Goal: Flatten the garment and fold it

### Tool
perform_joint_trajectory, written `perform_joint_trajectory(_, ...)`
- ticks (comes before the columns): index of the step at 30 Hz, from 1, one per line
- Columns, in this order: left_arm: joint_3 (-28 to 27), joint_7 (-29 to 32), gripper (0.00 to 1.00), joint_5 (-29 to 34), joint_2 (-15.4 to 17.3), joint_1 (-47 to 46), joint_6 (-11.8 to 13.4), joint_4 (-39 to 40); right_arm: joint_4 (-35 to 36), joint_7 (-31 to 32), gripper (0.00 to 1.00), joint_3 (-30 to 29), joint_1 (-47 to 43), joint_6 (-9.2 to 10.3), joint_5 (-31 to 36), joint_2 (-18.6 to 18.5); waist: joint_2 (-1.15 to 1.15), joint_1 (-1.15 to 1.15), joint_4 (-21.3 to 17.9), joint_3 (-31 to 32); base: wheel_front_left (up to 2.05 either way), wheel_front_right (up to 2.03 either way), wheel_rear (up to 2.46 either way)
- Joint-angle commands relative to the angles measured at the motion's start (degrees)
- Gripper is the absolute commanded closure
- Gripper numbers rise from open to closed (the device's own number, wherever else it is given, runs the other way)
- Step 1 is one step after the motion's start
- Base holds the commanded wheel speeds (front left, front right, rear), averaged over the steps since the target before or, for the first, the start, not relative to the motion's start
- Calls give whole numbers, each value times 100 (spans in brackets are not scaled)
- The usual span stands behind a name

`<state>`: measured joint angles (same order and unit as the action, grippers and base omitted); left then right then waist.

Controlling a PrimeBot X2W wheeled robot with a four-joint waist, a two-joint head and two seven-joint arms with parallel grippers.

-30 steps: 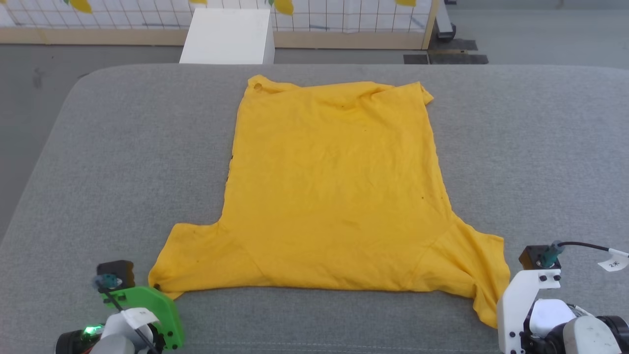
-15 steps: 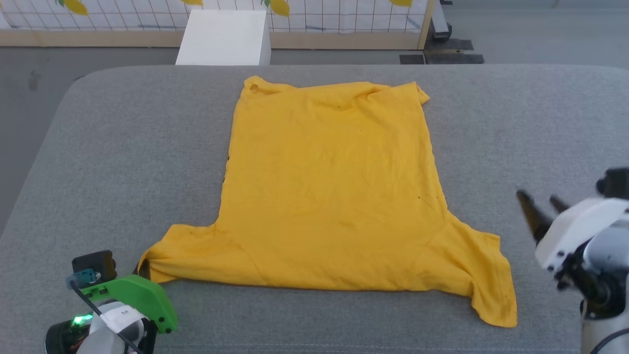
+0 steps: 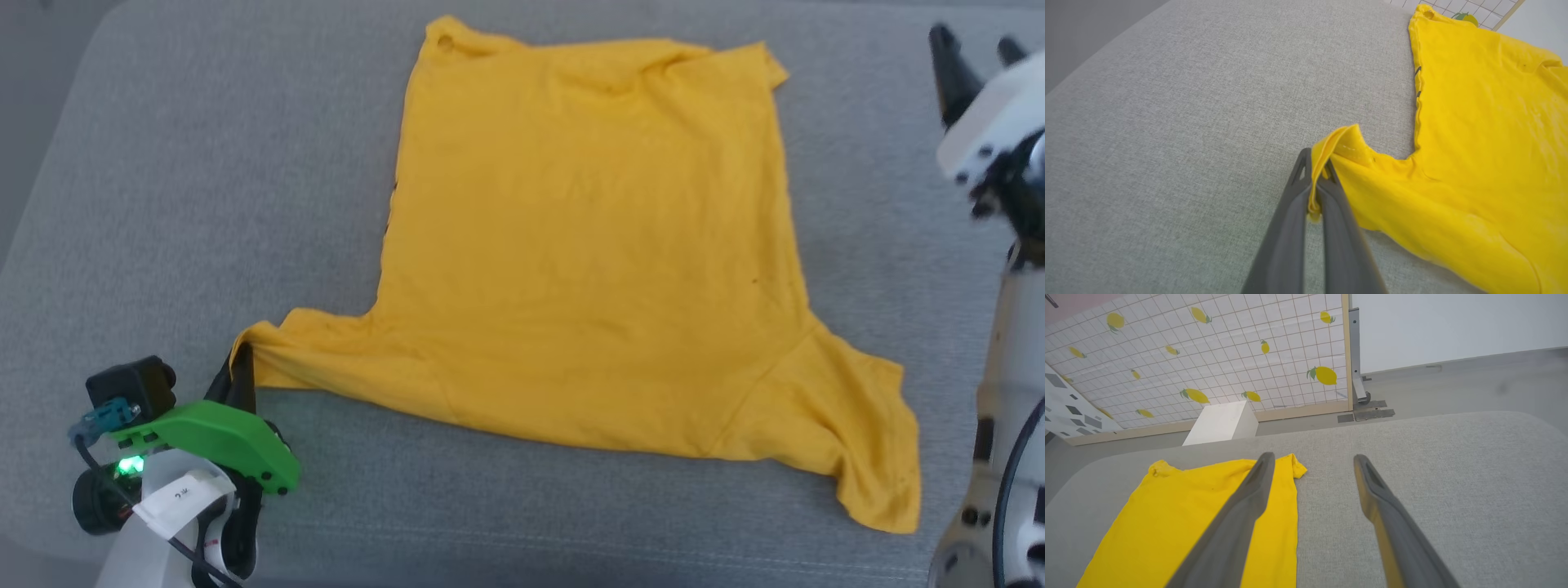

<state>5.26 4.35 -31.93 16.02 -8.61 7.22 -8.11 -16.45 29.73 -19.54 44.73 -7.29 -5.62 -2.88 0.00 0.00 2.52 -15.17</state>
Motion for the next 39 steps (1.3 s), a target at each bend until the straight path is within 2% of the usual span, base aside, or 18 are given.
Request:
perform_joint_trajectory(1, 8, -45, 100, -78, -9, -112, -54, 94, -139, 96, 0, -24, 291, -20, 319, 0, 0, 0, 638, -964, 0, 0, 0)
perform_joint_trajectory(6, 166, -109, 100, -64, -53, -250, -200, 348, -522, 603, 0, -47, 1192, -20, 1508, -48, 0, 0, 1048, -1647, 0, 0, 0)
perform_joint_trajectory(12, 336, -156, 100, -110, -166, -379, -342, 476, -886, 1348, 0, -179, 1781, -20, 2353, -155, 0, 0, 1376, -2176, 0, 0, 0)
perform_joint_trajectory(18, 420, -215, 100, -165, -237, -482, -433, 361, -1121, 1704, 0, -190, 1933, -20, 2676, -137, 0, 0, 1485, -2384, 0, 0, 0)
perform_joint_trajectory(23, 450, -269, 100, -176, -255, -542, -465, 250, -1330, 1933, 0, -38, 1860, -20, 2656, -142, 0, 0, 1445, -2375, 0, 0, 0)
perform_joint_trajectory(24, 462, -273, 100, -172, -249, -553, -474, 220, -1376, 2019, 15, -40, 1840, -20, 2639, -150, 0, 0, 1424, -2347, 0, 0, 0)
perform_joint_trajectory(25, 473, -276, 100, -167, -244, -564, -482, 192, -1410, 2085, 82, -31, 1824, -20, 2605, -151, 0, 0, 1402, -2310, 0, 0, 0)
perform_joint_trajectory(26, 482, -278, 100, -157, -235, -571, -484, 170, -1415, 2079, 100, -21, 1823, -20, 2555, -149, 0, 0, 1379, -2266, 0, 0, 0)
perform_joint_trajectory(32, 494, -260, 100, -147, -194, -530, -445, 59, -1254, 1626, 100, 78, 1903, -20, 2130, -245, 0, 0, 1119, -1741, 0, 0, 0)
perform_joint_trajectory(35, 518, -220, 100, -115, -163, -447, -393, 11, -1044, 1255, 100, 165, 1795, -20, 1854, -399, 0, 0, 887, -1274, 0, 0, 0)
perform_joint_trajectory(39, 533, -128, 100, -105, -142, -263, -282, 32, -543, 1063, 100, 211, 1318, -20, 1524, -673, 0, 0, 485, -677, 0, 0, 0)
